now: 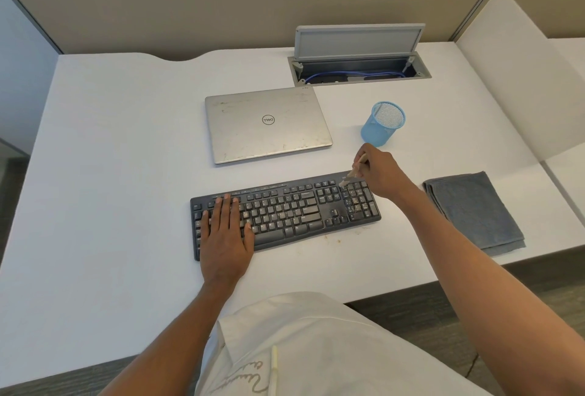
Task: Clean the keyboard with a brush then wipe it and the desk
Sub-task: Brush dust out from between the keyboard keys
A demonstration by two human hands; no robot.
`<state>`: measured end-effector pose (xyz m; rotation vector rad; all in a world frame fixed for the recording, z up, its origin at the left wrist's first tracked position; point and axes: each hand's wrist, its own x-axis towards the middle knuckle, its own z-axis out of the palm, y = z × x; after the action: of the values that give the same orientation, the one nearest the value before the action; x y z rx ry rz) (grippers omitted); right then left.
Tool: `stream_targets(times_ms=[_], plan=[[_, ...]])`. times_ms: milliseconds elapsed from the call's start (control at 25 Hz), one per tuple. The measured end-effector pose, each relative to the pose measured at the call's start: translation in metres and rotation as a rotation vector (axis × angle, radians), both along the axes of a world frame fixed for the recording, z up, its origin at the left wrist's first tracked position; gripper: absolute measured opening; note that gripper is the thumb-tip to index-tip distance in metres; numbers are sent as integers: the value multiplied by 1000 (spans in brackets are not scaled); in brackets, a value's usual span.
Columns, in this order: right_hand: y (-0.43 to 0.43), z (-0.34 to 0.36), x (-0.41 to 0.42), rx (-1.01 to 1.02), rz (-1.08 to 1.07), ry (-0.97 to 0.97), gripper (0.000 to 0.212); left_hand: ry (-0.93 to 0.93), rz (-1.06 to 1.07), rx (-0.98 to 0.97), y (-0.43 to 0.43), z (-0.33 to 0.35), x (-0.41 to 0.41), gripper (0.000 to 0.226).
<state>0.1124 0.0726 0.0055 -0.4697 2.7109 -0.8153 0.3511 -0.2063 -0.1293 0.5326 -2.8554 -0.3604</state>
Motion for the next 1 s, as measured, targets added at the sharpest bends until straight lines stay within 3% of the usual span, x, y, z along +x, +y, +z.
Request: stream_targets(times_ms=[240,440,760,1000], plan=[[19,-1,-9,210,-67,113,15,-1,-4,5,0,1,0,64],[4,1,0,-40,-100,9,5,5,-4,7,0,1,1,63],[20,-3,-6,152,-150,137,8,4,-4,3,1,0,0,63],[4,-1,12,-88,-140,39,7,0,-4,11,1,1,1,64]])
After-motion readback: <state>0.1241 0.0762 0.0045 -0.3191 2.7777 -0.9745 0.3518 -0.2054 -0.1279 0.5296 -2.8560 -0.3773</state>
